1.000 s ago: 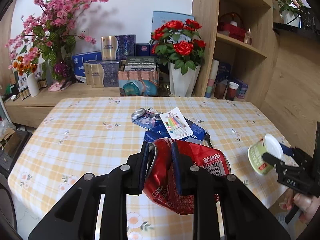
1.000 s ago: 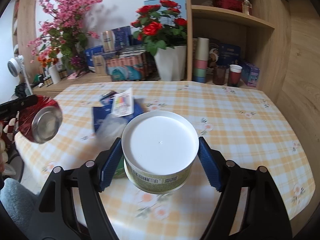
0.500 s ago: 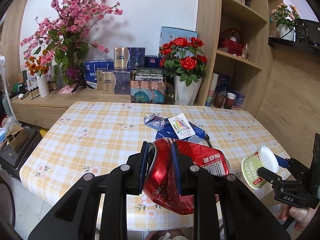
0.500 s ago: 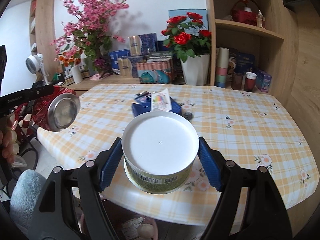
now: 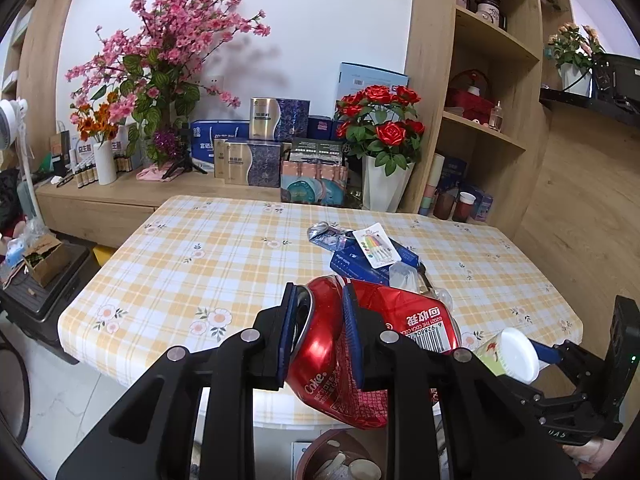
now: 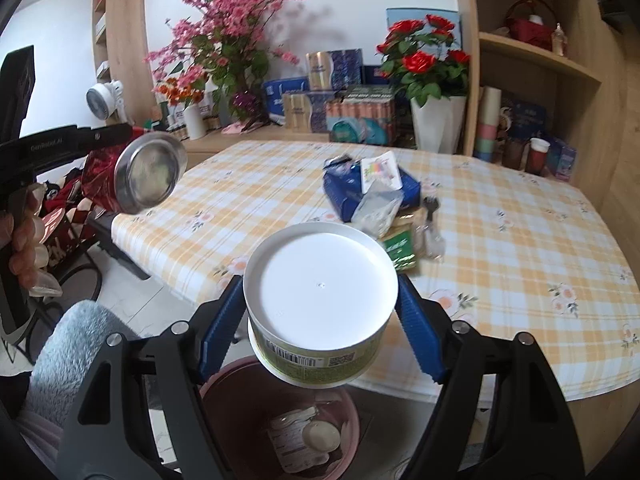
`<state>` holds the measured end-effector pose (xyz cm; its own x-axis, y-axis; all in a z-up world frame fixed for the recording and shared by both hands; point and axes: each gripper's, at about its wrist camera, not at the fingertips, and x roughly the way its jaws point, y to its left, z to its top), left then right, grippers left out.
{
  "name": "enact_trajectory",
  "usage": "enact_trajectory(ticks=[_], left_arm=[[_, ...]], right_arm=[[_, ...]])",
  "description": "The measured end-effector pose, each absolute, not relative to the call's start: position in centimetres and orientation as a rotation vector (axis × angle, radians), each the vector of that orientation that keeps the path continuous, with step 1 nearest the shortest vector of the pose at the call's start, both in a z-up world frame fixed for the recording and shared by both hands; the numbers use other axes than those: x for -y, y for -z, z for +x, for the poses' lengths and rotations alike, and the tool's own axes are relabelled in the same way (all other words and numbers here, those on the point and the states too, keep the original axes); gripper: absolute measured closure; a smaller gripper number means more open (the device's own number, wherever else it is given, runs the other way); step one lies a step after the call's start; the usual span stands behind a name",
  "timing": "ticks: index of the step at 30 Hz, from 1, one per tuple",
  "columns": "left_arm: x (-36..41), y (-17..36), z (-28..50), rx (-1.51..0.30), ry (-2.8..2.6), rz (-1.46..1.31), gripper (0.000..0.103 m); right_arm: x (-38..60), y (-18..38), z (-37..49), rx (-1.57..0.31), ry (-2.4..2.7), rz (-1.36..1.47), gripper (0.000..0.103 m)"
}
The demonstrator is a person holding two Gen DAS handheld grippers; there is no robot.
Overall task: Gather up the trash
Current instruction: 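Carry the cup over the bin and open the right gripper while the left carries the can, then open the left gripper to drop the red can into the bin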
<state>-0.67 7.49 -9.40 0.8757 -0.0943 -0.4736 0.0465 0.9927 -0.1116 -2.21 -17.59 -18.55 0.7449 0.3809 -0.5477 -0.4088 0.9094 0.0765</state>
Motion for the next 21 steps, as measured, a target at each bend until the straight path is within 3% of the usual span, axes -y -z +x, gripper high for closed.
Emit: enact_trajectory(ticks=[6,8,21], left_arm=[[-8.4,10.2,-1.1,-0.505,0.065,-0.125,0.081],[-8.6,10.6,-1.1,-0.511,0.064,-0.135,0.081],[-7.9,11.5,-2.1,-0.519,0.103,-0.103,0.08]], right_arm=[[16.0,20.0,-2.3,-0.644,-0.487,-0.05,0.027],[15.6,20.2,-2.3,-0.656,-0.507,-0.044,0.011],[19.4,16.8,-0.5,-0.538,-0.309,0.001,0.006]])
